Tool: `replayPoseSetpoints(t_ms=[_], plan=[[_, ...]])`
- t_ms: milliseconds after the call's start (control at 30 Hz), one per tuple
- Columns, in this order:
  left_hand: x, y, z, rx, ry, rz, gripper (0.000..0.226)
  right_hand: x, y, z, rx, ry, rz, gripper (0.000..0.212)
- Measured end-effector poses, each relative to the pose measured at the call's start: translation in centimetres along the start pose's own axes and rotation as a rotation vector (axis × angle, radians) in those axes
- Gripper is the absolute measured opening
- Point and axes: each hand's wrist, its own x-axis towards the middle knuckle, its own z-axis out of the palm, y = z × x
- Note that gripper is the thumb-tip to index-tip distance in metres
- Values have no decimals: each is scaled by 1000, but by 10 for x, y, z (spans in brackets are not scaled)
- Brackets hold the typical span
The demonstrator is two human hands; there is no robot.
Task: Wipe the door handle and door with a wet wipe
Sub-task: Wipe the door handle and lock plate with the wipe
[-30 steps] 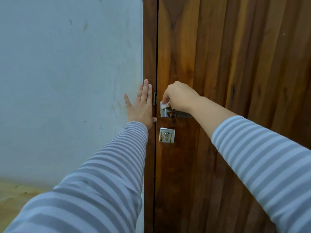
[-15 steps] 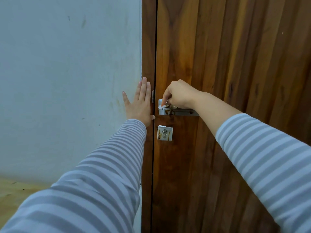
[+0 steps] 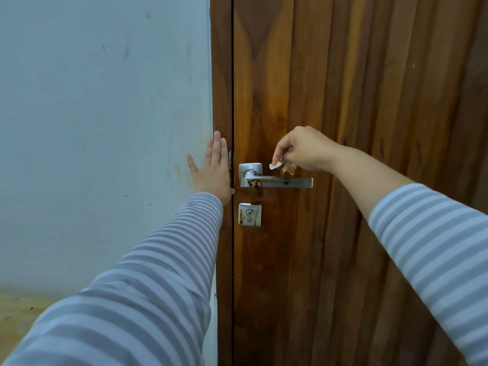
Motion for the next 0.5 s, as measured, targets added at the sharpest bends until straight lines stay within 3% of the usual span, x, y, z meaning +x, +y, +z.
replayPoseSetpoints(t_ms=[233, 500], plan=[[-28, 15, 21, -102, -47, 1, 99, 3, -14, 14, 35, 68, -102, 36], [-30, 15, 28, -177, -166, -1, 111, 13, -31, 45, -87, 16, -182, 34]])
